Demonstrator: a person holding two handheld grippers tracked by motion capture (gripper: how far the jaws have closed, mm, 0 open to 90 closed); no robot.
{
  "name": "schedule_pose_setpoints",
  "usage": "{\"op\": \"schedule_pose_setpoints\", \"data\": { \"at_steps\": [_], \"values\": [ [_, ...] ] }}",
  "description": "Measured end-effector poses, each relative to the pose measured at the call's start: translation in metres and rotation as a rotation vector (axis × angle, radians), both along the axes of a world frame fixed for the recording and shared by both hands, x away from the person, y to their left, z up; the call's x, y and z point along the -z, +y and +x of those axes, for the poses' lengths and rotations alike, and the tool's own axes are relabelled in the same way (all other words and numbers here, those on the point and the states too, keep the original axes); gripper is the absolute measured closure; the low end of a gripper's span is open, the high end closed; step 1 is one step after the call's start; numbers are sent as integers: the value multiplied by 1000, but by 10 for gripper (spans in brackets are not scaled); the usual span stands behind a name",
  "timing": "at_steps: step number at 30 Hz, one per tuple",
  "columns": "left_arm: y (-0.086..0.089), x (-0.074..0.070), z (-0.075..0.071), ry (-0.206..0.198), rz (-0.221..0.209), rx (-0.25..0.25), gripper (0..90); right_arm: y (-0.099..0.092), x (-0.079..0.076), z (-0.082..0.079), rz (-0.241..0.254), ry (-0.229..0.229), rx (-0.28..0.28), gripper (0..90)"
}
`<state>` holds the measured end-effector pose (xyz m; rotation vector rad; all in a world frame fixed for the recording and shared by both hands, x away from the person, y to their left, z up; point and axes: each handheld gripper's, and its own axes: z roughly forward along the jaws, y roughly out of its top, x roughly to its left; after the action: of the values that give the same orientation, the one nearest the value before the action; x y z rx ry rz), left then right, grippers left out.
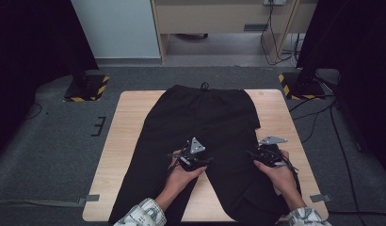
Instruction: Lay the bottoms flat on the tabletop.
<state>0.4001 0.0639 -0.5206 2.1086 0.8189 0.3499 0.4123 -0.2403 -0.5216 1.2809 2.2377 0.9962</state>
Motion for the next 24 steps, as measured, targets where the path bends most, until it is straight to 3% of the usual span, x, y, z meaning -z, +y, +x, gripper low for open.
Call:
{"op": "schedule_pose_setpoints", "data": {
  "at_steps": [1,3,9,10,15,18,19,24],
  "values": [
    [-1,0,-2,8,4,10,421,1,3,-3,-18,25,-15,505],
    [-5,3,-5,19,26,32,420,1,6,-7,-44,25,-21,499],
    [-14,9,-11,35,60,71,425,-3,5,-23,-47,38,-34,509],
    [-16,11,-15,18,86,79,423,-3,6,-37,-41,35,-35,514],
    [-22,10,-30,31,87,128,413,-6,3,-74,-51,60,-48,514],
    [-27,10,-39,28,89,152,409,-7,2,-87,-60,67,-58,514],
    [-30,10,-44,28,87,168,404,-9,-1,-98,-76,90,-65,514],
    [-38,10,-53,33,80,215,385,-16,-4,-114,-97,118,-70,512]
  ]
}}
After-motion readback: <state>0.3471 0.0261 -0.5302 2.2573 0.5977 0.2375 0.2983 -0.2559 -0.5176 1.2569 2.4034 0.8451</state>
